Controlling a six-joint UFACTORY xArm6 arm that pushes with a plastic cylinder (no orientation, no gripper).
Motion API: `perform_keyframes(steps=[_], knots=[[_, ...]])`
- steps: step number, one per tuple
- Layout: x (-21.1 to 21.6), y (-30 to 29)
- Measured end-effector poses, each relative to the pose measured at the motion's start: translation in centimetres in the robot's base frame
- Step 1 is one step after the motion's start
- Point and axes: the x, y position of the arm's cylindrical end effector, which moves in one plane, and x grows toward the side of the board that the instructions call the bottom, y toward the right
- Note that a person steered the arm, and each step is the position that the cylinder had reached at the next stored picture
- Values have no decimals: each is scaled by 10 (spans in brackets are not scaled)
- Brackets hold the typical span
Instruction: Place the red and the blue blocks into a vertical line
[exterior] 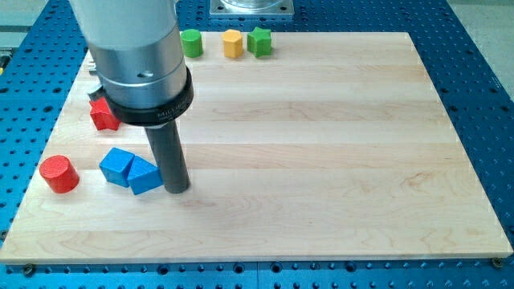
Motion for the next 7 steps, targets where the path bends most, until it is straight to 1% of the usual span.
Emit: perform_keyframes(steps=[1,2,3,4,5,6,7], knots=[[3,-36],[-10,-52],[-28,-56],[-46,-40],[-72,-50],[-80,-70],[-139,-48]])
